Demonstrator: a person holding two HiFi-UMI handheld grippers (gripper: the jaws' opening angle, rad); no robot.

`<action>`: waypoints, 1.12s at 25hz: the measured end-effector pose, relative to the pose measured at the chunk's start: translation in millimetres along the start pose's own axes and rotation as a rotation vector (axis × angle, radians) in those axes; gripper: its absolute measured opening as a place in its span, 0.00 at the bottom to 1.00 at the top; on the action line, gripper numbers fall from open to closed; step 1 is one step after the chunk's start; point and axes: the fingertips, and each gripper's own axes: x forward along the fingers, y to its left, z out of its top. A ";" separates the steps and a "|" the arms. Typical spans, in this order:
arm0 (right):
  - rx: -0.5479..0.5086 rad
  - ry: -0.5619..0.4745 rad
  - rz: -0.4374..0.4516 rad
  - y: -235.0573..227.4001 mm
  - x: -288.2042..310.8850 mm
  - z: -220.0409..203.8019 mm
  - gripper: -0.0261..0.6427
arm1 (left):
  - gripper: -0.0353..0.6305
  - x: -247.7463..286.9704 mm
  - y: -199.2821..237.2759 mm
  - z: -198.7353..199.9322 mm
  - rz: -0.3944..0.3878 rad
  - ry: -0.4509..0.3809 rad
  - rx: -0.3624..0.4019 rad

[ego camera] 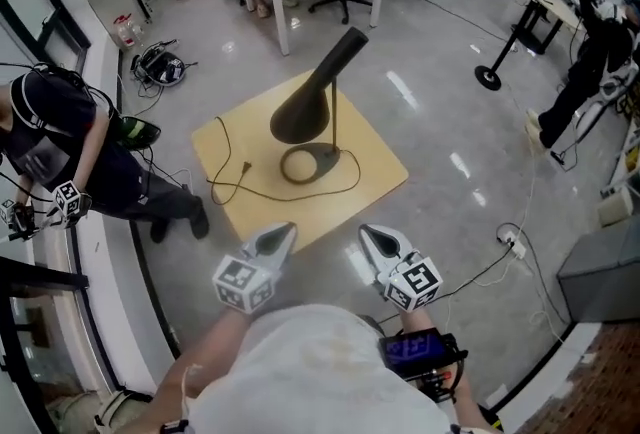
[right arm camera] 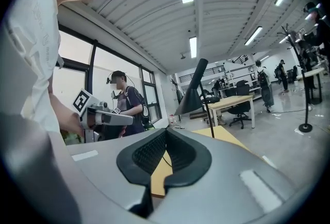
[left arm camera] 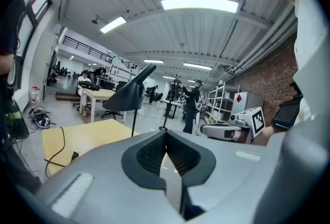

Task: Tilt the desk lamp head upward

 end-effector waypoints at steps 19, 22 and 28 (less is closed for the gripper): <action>0.010 0.048 0.104 -52.9 24.5 2.7 0.06 | 0.06 41.0 15.7 1.1 0.106 0.005 -0.028; -0.011 0.058 0.102 -59.9 36.8 7.3 0.06 | 0.06 48.1 30.4 -1.0 0.097 -0.006 -0.041; -0.068 0.063 0.103 -85.7 72.4 28.9 0.06 | 0.06 63.5 64.9 19.8 0.107 -0.044 -0.078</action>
